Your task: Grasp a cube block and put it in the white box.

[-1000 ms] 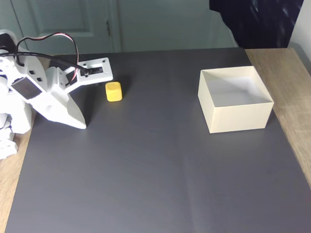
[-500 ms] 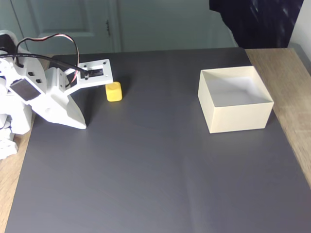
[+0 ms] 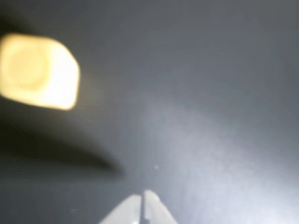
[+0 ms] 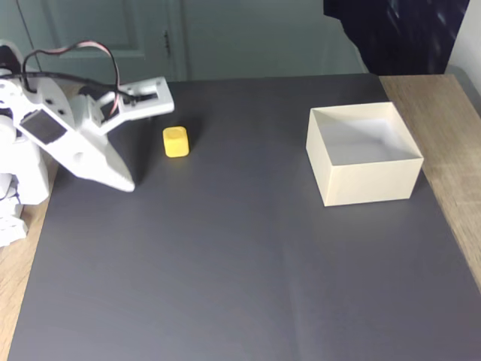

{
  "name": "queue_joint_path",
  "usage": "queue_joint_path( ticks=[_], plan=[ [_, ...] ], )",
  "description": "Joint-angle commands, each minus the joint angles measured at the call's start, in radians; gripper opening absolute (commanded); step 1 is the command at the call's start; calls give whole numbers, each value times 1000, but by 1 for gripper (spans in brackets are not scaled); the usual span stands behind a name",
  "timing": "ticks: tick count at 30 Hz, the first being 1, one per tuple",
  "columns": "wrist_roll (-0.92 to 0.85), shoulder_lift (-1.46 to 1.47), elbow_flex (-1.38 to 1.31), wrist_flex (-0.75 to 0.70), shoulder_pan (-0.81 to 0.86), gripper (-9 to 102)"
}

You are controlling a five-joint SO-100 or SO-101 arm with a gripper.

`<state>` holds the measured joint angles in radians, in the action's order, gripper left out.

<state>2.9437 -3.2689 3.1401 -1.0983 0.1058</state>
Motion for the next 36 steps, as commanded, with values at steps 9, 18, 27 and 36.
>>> queue_joint_path(
  ticks=[9, 18, 27, 36],
  plan=[
    [-34, 614, -359, 344, -57, 0],
    [-51, 850, -512, 437, -91, 0],
    [-40, 867, -506, 436, -110, 16],
    [-34, 936, -518, 474, -29, 27]
  ],
)
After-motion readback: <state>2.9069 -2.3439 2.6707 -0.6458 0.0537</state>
